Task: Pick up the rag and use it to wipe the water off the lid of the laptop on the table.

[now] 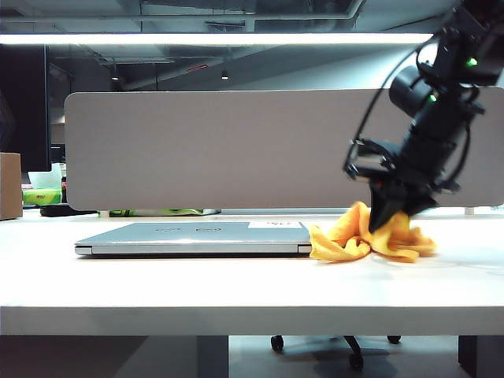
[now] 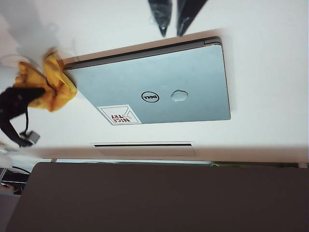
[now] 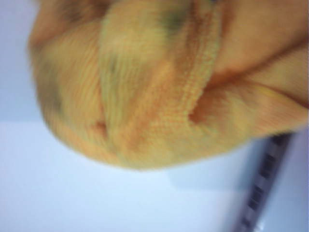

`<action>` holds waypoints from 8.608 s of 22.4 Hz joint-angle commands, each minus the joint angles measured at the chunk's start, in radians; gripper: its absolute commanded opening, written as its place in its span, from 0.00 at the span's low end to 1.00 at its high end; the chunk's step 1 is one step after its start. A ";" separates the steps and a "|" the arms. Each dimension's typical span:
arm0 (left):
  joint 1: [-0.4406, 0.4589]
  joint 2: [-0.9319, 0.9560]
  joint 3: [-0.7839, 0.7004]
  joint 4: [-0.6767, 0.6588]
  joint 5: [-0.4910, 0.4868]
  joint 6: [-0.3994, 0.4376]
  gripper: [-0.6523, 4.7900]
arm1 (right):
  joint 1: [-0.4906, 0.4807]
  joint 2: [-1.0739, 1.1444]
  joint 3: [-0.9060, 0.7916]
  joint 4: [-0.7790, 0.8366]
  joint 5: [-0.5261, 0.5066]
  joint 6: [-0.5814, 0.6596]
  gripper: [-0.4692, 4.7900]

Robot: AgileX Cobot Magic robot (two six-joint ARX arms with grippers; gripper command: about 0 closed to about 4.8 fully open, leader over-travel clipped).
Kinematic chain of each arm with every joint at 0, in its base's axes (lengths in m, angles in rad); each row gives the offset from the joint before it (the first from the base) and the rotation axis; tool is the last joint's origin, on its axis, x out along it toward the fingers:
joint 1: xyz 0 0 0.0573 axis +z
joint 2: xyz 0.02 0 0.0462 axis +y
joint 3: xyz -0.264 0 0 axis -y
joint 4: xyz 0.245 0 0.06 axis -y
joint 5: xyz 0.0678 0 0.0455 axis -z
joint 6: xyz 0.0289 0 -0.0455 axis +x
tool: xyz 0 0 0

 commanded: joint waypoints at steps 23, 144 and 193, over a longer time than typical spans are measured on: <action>-0.001 0.000 0.002 0.012 0.003 0.000 0.15 | 0.427 0.455 0.825 0.010 -0.010 0.001 0.09; 0.000 -0.011 -0.087 0.197 -0.203 -0.040 0.15 | 0.098 -1.430 -0.322 -0.019 0.140 0.061 0.09; -0.001 -0.011 -0.338 0.303 -0.285 0.019 0.16 | -0.217 -1.909 -1.206 0.257 0.108 0.100 0.09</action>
